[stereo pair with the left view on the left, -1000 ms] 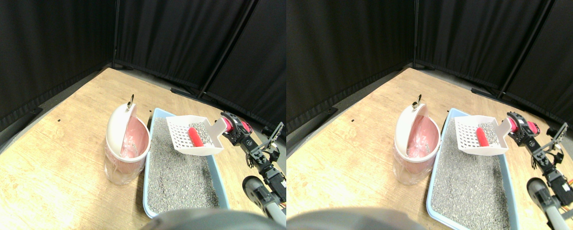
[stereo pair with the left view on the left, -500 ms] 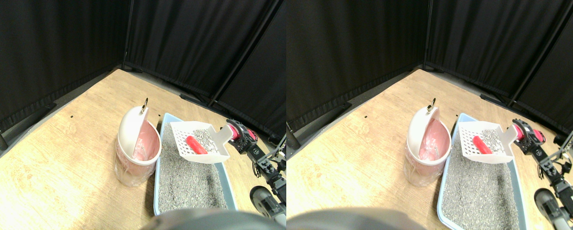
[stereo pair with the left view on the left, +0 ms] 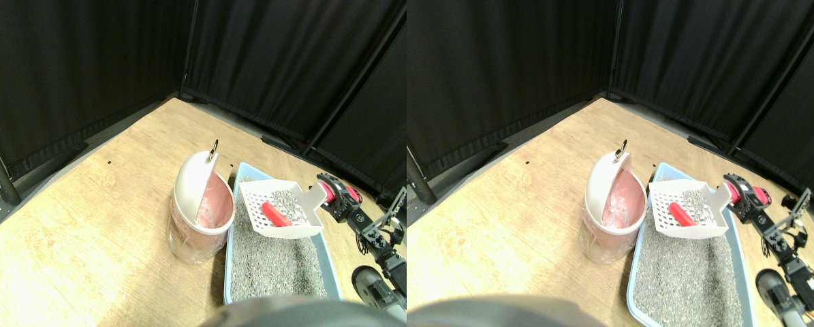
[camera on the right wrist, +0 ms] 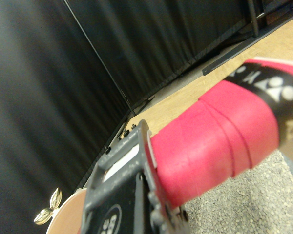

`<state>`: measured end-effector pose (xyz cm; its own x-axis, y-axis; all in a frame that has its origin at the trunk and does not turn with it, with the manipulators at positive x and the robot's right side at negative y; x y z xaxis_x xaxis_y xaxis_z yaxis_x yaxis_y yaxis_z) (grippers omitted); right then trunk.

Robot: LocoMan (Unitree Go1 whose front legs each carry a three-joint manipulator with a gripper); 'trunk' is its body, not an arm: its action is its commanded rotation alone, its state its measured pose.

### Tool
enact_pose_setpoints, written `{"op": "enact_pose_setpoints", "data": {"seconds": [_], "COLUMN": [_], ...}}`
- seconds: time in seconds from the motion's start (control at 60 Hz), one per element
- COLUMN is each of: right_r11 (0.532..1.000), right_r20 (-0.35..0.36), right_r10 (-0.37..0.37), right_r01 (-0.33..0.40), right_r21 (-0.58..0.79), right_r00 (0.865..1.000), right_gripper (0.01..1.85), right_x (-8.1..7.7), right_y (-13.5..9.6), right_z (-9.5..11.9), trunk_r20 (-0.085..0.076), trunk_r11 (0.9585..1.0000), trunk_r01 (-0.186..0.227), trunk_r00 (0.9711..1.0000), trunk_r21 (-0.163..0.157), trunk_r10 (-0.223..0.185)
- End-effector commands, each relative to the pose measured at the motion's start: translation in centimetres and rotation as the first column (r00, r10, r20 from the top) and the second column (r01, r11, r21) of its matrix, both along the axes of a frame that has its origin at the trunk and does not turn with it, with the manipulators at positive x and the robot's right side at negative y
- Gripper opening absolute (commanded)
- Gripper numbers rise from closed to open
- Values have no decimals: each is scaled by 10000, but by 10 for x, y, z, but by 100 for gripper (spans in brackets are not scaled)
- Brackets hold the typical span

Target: Scoop (unimanual)

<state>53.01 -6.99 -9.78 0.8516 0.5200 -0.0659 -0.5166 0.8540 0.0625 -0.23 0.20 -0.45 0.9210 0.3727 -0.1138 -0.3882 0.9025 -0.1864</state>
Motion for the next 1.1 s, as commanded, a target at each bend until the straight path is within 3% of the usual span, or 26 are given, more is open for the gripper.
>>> {"op": "enact_pose_setpoints", "data": {"seconds": [0.017,0.233,0.817,1.1], "right_r11": [9993,9978,9866,9786], "right_r20": [600,281,549,532], "right_r10": [357,427,813,939], "right_r01": [-364,-412,-725,-823], "right_r21": [105,-527,-1463,-1886], "right_r00": [9976,9987,9952,9942], "right_gripper": [5,5,5,5], "right_x": [-1,3,11,13], "right_y": [9,14,32,44], "right_z": [11,16,27,26], "trunk_r20": [-42,-13,75,38], "trunk_r11": [9990,9991,9985,9980], "trunk_r01": [-435,-428,-542,-615], "trunk_r00": [9990,9991,9985,9981], "trunk_r21": [50,23,-60,-117], "trunk_r10": [435,428,543,616]}}
